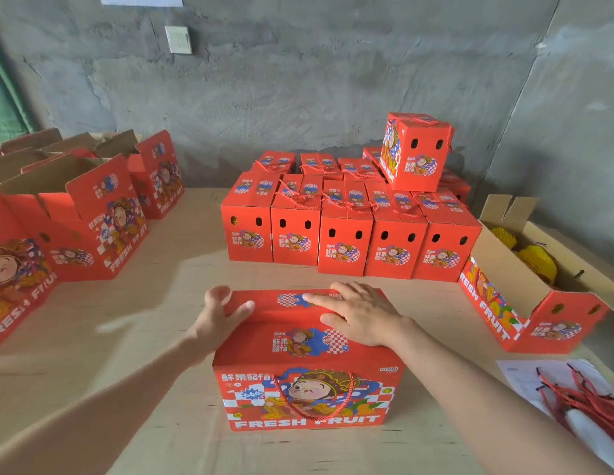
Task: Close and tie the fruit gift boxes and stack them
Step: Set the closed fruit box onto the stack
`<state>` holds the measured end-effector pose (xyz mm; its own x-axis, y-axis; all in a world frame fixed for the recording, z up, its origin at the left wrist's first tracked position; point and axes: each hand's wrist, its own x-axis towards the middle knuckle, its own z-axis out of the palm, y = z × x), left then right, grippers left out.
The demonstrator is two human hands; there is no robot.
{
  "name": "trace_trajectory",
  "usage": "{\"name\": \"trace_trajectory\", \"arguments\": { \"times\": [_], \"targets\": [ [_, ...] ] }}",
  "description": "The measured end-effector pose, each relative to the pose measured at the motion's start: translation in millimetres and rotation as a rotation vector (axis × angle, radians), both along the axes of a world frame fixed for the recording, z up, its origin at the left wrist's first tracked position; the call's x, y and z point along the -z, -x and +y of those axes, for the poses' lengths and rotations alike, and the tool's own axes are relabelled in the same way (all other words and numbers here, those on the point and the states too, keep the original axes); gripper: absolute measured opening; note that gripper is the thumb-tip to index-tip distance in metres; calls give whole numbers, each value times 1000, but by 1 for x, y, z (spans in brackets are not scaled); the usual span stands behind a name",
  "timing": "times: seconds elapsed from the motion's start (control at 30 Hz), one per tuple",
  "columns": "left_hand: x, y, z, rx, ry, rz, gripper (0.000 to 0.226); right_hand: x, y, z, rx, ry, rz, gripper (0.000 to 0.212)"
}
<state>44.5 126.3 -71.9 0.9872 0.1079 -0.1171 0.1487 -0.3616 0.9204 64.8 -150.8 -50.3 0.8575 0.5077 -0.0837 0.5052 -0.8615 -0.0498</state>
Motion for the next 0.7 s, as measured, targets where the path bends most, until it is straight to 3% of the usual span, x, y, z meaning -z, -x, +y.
{"name": "trace_trajectory", "arguments": {
  "times": [0.13, 0.27, 0.5, 0.7],
  "targets": [
    [6, 8, -4, -236, 205, -17, 47, -1, 1, 0, -6, -9, -4, 46],
    [2, 20, -8, -305, 149, -77, 36, -1, 1, 0, 3, -19, -21, 46],
    [-7, 24, -4, -149, 258, 66, 36, 1, 3, 1, -1, -51, -56, 45],
    [-5, 21, 6, 30, 262, 36, 34, -1, 2, 0, -19, -58, -54, 44]
  ]
}}
